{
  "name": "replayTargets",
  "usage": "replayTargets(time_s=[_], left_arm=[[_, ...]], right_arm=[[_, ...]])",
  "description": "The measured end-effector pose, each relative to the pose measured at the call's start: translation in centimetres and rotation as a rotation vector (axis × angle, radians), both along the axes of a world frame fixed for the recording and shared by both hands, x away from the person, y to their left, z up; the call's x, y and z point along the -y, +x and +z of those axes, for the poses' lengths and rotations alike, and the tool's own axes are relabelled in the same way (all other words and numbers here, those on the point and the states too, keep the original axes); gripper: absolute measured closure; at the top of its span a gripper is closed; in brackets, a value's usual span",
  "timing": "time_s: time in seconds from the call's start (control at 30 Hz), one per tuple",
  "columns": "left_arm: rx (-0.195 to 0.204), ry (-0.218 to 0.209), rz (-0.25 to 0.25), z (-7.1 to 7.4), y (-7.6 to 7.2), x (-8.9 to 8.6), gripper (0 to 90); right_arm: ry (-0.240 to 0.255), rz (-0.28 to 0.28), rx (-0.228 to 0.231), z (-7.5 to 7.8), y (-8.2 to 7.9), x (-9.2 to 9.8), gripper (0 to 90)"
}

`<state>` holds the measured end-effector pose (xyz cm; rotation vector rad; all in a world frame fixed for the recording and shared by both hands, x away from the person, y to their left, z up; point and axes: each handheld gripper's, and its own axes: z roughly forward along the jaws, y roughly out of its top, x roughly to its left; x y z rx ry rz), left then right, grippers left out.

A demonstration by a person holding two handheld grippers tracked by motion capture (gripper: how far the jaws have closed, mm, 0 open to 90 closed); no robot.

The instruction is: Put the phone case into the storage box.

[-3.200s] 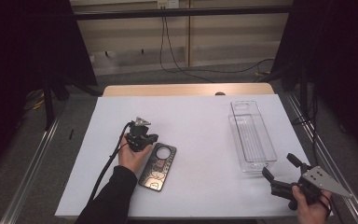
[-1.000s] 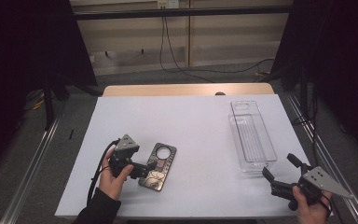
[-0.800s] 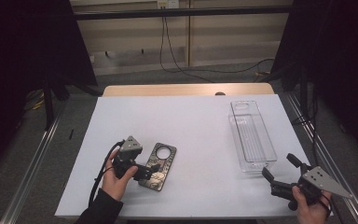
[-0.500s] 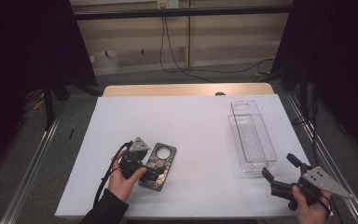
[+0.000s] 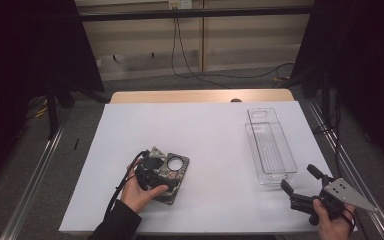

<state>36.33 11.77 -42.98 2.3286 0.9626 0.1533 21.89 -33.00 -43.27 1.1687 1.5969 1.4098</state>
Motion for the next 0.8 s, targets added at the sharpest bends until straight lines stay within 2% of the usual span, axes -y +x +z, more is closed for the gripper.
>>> replayTargets(time_s=[0.17, 0.2, 0.3, 0.37, 0.53, 0.67, 0.7, 0.8], left_arm=[[-0.006, 0.045, 0.004, -0.5, 0.3, 0.7, 4.5], [-0.036, 0.048, 0.014, -0.9, 0.5, 0.9, 3.2], [-0.042, 0.042, 0.024, -1.0, 0.7, 1.0, 1.8], [-0.049, 0.060, 0.030, -1.2, 0.8, 1.2, 0.7], [-0.044, 0.125, 0.051, -1.2, 0.9, 2.1, 0.2], [-0.030, 0.153, 0.064, -1.4, 0.7, 2.5, 0.0], [-0.026, 0.156, 0.064, -1.4, 0.7, 2.5, 0.0], [-0.013, 0.132, 0.089, -1.6, 0.5, 2.4, 0.1]], right_arm=[[-0.001, 0.001, 0.000, 0.0, 0.0, 0.0, 0.0], [-0.002, 0.001, 0.000, 0.0, 0.0, 0.0, 0.0], [-0.002, 0.001, 0.001, 0.0, 0.0, 0.0, 0.0], [0.001, 0.000, 0.001, 0.0, 0.0, 0.0, 0.0], [-0.004, 0.000, 0.003, 0.0, 0.0, 0.1, 0.0], [0.000, 0.001, 0.002, 0.0, 0.0, 0.0, 0.0], [-0.002, 0.002, 0.002, 0.0, 0.0, 0.0, 0.0], [-0.002, 0.004, 0.002, 0.0, 0.0, 0.0, 0.0]])
